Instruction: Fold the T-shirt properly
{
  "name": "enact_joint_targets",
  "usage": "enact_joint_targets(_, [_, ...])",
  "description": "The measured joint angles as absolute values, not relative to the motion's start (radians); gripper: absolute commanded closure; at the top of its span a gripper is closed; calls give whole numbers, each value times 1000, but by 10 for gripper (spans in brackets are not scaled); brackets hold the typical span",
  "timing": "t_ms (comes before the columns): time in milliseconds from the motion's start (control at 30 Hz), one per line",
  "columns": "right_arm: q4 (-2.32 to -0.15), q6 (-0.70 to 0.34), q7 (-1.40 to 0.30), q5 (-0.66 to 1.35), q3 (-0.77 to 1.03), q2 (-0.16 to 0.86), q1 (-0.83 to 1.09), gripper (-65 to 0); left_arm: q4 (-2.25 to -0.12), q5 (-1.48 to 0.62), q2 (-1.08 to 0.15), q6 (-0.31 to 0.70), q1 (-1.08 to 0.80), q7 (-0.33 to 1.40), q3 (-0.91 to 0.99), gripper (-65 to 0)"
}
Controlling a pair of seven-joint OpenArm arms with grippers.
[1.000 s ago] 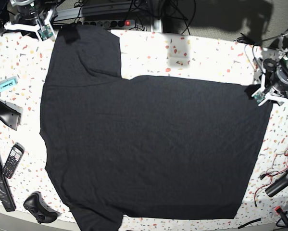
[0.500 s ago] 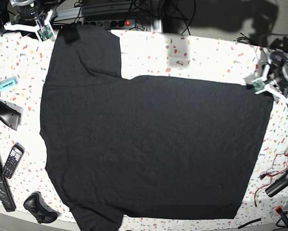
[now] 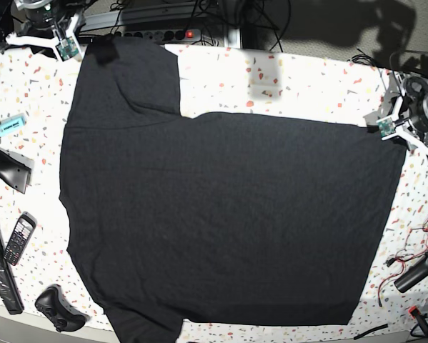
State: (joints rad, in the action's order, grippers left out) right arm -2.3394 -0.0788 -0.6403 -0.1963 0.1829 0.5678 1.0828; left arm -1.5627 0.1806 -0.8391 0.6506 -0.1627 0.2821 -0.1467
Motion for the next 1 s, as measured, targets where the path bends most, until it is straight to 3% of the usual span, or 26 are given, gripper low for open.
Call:
enact_joint_targets(267, [-2339, -79, -640, -196, 183, 568, 1080, -169, -1432, 187, -834, 624, -163, 160, -147, -207])
enact_joint_targets(567, [-2339, -79, -644, -200, 183, 568, 1052, -169, -1368, 270, -757, 587, -118, 134, -144, -207])
enact_joint_targets(1000, [-2339, -79, -644, -200, 183, 568, 1052, -169, -1237, 244, -758, 664, -7, 101, -144, -207])
